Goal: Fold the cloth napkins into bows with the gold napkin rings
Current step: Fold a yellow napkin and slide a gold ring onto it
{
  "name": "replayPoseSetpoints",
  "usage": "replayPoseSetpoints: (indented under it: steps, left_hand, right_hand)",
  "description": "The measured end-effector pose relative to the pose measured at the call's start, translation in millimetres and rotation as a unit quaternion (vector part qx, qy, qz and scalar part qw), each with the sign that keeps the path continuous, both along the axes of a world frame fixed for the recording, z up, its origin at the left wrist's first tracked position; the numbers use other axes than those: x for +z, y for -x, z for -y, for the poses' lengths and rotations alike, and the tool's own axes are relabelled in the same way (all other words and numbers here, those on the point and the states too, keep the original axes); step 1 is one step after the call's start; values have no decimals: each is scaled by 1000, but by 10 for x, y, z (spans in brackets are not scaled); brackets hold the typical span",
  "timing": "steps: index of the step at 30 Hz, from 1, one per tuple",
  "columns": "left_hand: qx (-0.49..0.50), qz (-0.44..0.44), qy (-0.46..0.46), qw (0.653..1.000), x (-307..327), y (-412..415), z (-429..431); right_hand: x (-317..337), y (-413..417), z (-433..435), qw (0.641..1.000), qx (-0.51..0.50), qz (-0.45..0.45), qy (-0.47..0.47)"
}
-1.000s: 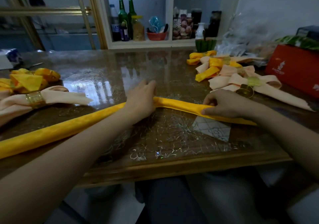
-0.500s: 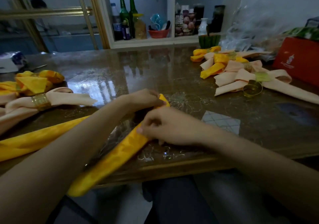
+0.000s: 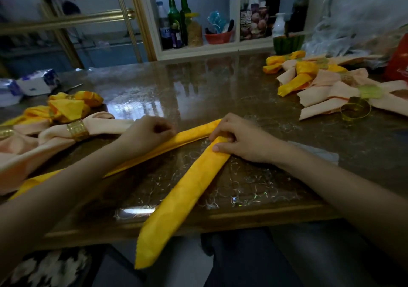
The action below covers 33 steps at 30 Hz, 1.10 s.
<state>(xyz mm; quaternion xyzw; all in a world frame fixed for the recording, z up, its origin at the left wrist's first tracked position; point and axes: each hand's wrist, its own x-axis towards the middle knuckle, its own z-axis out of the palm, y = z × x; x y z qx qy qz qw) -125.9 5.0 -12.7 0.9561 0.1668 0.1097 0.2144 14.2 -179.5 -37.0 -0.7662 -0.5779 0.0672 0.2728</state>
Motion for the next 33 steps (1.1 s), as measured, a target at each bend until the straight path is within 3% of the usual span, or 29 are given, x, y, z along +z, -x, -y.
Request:
replayPoseSetpoints:
  steps: [4, 7, 9, 12, 15, 17, 19, 23, 26, 28, 30, 33]
  left_hand:
    - [33, 1, -90, 995, -43, 301, -82]
    - [29, -54, -126, 990, -34, 346, -87]
    - [43, -139, -131, 981, 34, 261, -68]
    - [55, -318, -135, 937, 265, 12, -51]
    - [51, -388, -71, 918, 472, -262, -51]
    - [73, -359, -32, 930, 543, -398, -68]
    - [133, -278, -3, 951, 574, -499, -25]
    - [203, -45, 106, 972, 450, -534, 276]
    - [191, 67, 88, 975, 76, -392, 558]
    - [172, 86, 92, 977, -109, -279, 712]
    - [119, 97, 113, 982, -144, -204, 823]
    - [28, 1, 96, 995, -57, -118, 846]
  right_hand:
    - [46, -18, -58, 1000, -4, 12, 22]
    - [86, -26, -95, 999, -2, 14, 47]
    - [83, -26, -106, 998, 3, 16, 63]
    - [86, -31, -122, 997, 1, -2, 73]
    - [93, -11, -93, 997, -4, -18, 82]
    - [78, -18, -98, 996, -8, -17, 87]
    - [78, -34, -164, 996, -10, -45, 71]
    - [132, -74, -121, 985, -12, -163, 64]
    - [107, -103, 54, 944, -19, -329, -9]
    - [106, -114, 85, 922, -21, -385, -42]
    - [105, -110, 93, 931, -26, -364, -31]
    - [81, -58, 90, 951, -34, -305, -26]
